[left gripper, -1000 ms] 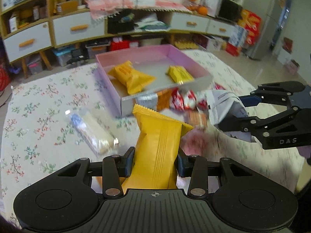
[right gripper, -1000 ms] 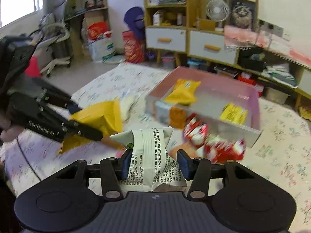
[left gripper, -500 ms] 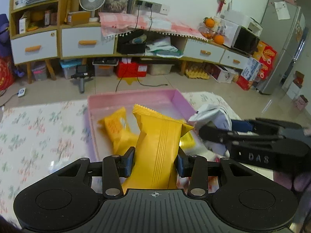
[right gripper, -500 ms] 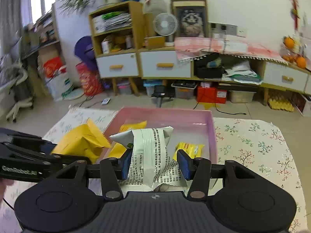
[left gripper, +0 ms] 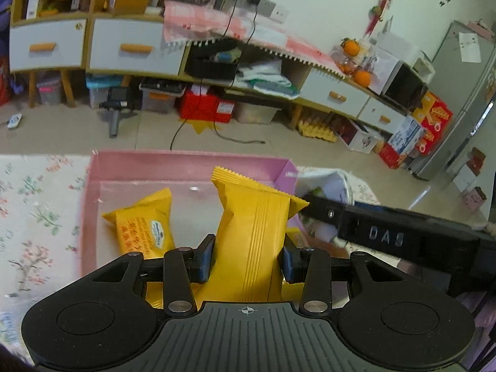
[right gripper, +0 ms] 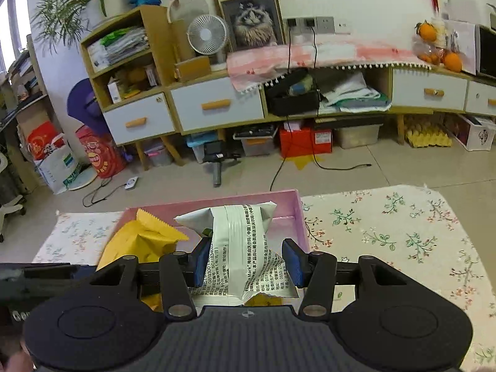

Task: Organize snacks
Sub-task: 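Carry the yellow pack and white bag into the pink box and release both, then withdraw both tools from the box toward the remaining snacks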

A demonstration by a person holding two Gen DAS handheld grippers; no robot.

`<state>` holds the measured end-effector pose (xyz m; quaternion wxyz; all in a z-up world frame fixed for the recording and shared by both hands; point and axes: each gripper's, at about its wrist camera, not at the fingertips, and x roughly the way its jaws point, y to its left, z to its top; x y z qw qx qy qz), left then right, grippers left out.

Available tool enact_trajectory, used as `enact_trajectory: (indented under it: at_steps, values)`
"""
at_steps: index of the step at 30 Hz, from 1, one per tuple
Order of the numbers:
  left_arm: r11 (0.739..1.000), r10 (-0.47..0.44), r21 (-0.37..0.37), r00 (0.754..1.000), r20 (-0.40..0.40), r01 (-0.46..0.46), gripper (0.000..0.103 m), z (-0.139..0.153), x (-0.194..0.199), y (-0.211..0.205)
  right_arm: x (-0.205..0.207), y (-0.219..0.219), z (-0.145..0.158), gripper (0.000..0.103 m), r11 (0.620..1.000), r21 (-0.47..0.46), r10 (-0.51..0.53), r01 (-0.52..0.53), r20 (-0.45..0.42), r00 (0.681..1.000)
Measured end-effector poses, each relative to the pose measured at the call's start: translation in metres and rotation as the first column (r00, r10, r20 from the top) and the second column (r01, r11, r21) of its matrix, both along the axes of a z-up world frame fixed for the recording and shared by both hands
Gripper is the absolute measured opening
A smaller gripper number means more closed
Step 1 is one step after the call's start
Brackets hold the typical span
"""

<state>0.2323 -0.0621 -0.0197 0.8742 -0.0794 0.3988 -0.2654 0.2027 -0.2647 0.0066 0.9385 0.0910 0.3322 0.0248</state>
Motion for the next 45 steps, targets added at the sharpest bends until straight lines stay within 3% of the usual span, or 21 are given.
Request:
enact_trajectory:
  at_steps: [8,19,21,24,26,27,29,35,45]
  values:
    - [0.997,0.016,0.080,1.000,0.002,-0.016,0.039,-0.028,0.011,-0.013,0.024,-0.012,-0.018,0.024,0.998,0.062,-0.023,0.024,-0.019,1.000]
    - [0.991,0.006,0.134,0.999,0.051,-0.013,0.039,-0.035,0.008,-0.017,0.034,-0.011,-0.032,0.024,1.000,0.015,-0.013,0.014,-0.045,0.999]
    - [0.990,0.008,0.143,0.998,0.067,-0.017,0.041,-0.034,0.007,-0.019,0.033,-0.011,-0.031,0.024,1.000,0.016,-0.017,0.018,-0.043,0.999]
    - [0.991,-0.016,0.134,0.998,0.056,0.008,0.054,-0.033,0.005,-0.018,0.033,-0.010,-0.030,0.025,1.000,0.020,-0.018,0.019,-0.035,0.999]
    - [0.992,-0.024,0.128,0.998,0.064,0.015,0.062,-0.028,0.002,-0.016,0.032,-0.010,-0.026,0.035,0.999,0.022,-0.031,0.031,-0.021,0.999]
    - [0.991,-0.022,0.133,0.997,0.074,0.012,0.071,-0.024,0.000,-0.016,0.030,-0.011,-0.023,0.038,0.999,0.038,-0.026,0.027,-0.020,0.999]
    - [0.989,-0.022,0.144,0.995,0.100,0.008,0.080,-0.014,-0.006,-0.015,0.027,-0.012,-0.017,0.054,0.998,0.056,-0.019,0.020,-0.015,1.000]
    - [0.987,-0.051,0.160,0.989,0.140,0.028,0.090,0.013,-0.025,-0.015,0.013,-0.010,0.001,0.065,0.999,0.020,-0.039,0.039,-0.017,0.999]
    - [0.970,-0.062,0.243,0.990,0.128,0.029,0.095,0.034,-0.060,-0.002,-0.030,-0.004,0.034,0.076,0.998,-0.058,-0.021,0.019,-0.041,0.999]
